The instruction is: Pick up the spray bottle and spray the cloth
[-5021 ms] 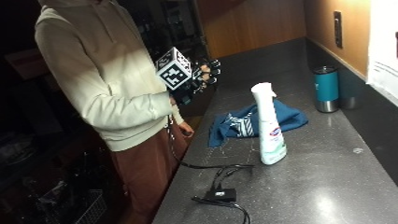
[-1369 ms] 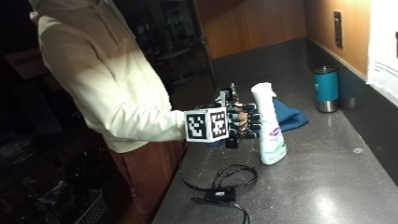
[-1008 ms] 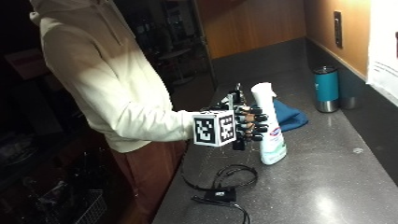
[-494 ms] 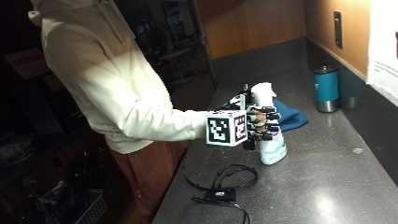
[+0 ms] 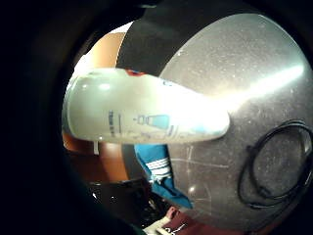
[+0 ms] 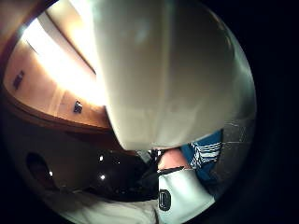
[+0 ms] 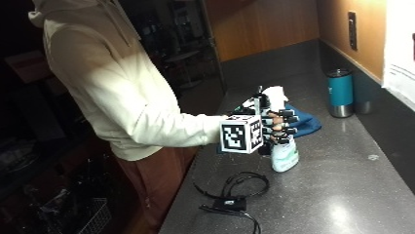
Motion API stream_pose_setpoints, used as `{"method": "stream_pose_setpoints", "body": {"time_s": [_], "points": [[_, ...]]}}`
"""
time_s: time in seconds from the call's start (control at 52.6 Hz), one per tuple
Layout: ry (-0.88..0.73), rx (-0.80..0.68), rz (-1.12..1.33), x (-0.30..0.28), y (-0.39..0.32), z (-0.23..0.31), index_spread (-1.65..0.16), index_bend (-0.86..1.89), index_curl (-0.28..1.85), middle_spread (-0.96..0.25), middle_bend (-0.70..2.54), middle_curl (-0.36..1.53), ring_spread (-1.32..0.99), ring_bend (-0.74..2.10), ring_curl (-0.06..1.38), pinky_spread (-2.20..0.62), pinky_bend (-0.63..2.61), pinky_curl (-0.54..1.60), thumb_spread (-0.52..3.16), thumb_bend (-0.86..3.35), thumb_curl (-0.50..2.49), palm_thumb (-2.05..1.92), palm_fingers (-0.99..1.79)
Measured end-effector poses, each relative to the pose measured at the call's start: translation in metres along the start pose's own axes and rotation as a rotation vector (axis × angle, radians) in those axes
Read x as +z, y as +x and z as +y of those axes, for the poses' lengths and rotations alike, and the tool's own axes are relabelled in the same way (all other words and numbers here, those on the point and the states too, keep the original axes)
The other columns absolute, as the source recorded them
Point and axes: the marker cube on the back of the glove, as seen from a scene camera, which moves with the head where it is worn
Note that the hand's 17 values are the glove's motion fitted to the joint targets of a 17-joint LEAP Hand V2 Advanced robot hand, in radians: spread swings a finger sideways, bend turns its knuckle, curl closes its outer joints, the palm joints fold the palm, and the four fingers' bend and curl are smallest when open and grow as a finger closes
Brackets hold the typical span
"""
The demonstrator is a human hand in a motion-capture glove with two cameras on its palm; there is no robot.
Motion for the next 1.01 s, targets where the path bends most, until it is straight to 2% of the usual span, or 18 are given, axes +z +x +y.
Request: {"method": "stream_pose_setpoints", "body": {"time_s": [0.228,0.437,0.647,0.875,1.008], "points": [[0.002,0.002,-0.024,0.001,0.0,-0.003,-0.38,0.18,0.2,-0.17,0.2,0.3,-0.03,0.38,0.28,0.23,0.47,0.33,0.82,-0.03,0.32,0.45,0.07],[0.0,0.002,-0.039,0.004,0.001,-0.006,-0.38,0.24,0.28,-0.19,0.28,0.34,-0.07,0.34,0.28,0.22,0.32,0.3,0.82,-0.03,0.33,0.49,0.4],[0.003,0.006,-0.046,0.006,-0.001,-0.013,-0.36,0.21,0.32,-0.18,0.25,0.34,-0.11,0.33,0.28,0.17,0.24,0.3,0.83,-0.02,0.33,0.55,0.62],[0.035,0.024,-0.058,0.01,-0.007,-0.029,-0.3,0.24,0.37,-0.17,0.32,0.39,-0.17,0.39,0.32,0.06,0.1,0.25,0.82,0.01,0.37,0.77,1.08],[0.021,0.022,-0.034,0.013,-0.01,-0.034,-0.26,0.25,0.41,-0.17,0.4,0.43,-0.2,0.43,0.36,-0.02,0.14,0.25,0.78,0.02,0.42,0.9,1.21]]}}
